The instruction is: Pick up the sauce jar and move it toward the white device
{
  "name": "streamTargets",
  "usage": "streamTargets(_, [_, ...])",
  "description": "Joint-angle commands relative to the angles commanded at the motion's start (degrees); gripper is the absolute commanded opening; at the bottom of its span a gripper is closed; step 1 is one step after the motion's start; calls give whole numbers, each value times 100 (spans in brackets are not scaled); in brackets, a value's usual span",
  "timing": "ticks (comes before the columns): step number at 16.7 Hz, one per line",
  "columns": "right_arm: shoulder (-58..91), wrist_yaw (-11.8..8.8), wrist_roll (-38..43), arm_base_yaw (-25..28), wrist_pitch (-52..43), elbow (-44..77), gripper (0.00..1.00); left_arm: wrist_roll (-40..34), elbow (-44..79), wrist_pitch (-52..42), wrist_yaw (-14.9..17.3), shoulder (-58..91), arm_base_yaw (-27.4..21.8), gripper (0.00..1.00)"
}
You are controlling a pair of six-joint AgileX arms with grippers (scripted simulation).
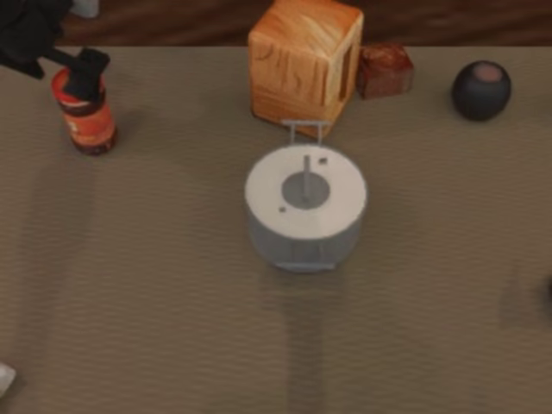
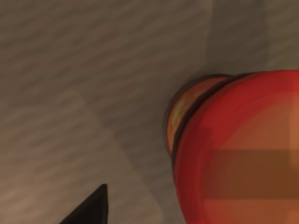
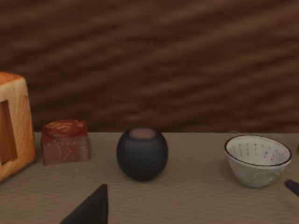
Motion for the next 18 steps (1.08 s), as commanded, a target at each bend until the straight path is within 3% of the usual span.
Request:
streamTargets(11, [0,0,0,0,0,0,100,-78,-217,690,-17,457,-52,100])
streamTargets(18, [0,0,0,0,0,0,100,-78,-217,690,-17,457,-52,47])
